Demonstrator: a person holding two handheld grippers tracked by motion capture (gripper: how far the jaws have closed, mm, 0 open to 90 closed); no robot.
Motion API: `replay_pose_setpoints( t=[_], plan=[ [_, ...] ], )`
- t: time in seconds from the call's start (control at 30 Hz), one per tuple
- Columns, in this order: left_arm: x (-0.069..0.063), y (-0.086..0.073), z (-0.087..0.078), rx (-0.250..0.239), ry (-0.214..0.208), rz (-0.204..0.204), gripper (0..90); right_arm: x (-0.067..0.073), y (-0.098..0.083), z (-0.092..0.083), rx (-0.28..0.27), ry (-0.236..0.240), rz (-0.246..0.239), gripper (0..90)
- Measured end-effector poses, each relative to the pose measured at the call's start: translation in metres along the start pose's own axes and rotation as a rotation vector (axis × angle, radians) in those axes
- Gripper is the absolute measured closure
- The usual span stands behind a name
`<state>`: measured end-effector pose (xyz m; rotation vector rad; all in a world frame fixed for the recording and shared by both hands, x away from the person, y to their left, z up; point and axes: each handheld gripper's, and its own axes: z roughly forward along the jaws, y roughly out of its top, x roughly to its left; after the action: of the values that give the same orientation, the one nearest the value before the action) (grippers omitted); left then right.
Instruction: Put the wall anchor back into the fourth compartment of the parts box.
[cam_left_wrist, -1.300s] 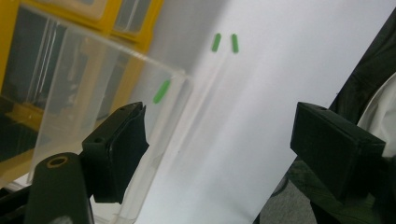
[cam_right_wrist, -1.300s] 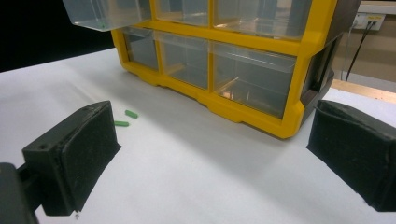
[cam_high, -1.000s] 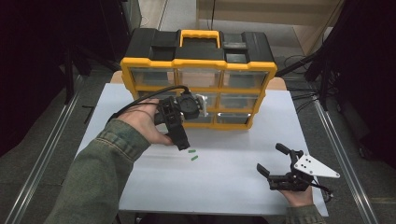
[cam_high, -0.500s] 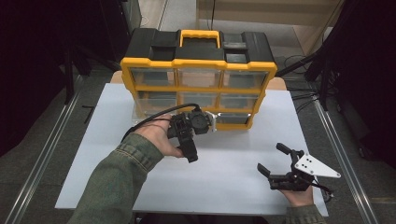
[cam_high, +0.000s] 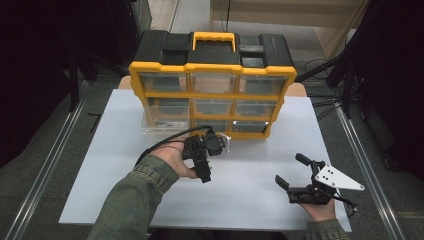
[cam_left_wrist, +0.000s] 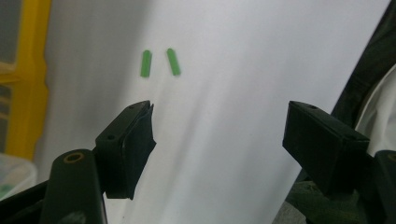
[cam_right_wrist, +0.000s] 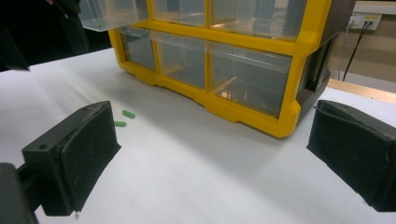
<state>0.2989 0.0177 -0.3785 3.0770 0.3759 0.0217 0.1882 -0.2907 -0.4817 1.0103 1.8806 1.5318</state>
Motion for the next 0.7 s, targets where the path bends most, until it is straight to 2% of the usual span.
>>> replay_pose_setpoints(
  t=[0.03,0.13,0.33,0.4,0.53,0.6,0.63,0.7],
  plan=[
    [0.0,0.0,0.0,0.0,0.0,0.0,24.5,0.0,0.0,0.0,0.0,0.0,0.0,1.7],
    [0.002,0.0,0.014,0.006,-0.007,-0.01,24.5,0.0,0.0,0.0,0.006,-0.003,-0.002,1.7],
    [0.003,0.004,0.033,0.027,-0.01,0.002,24.5,0.0,0.0,0.0,0.006,-0.002,-0.004,1.7],
    [0.003,0.005,0.039,0.026,-0.016,-0.014,24.5,0.0,0.0,0.0,0.01,-0.002,-0.006,1.7],
    [0.004,0.009,0.051,0.047,-0.011,0.015,24.5,0.0,-0.001,0.001,0.016,-0.001,-0.011,1.7],
    [0.005,0.012,0.056,0.064,0.001,0.022,24.5,0.0,-0.001,0.001,0.017,-0.001,-0.013,1.6],
    [0.005,0.012,0.058,0.065,-0.006,0.006,24.5,0.0,-0.001,0.002,0.018,-0.001,-0.013,1.7],
    [0.006,0.014,0.063,0.077,-0.001,0.018,24.6,0.0,-0.001,0.002,0.02,-0.001,-0.014,1.7]
  ],
)
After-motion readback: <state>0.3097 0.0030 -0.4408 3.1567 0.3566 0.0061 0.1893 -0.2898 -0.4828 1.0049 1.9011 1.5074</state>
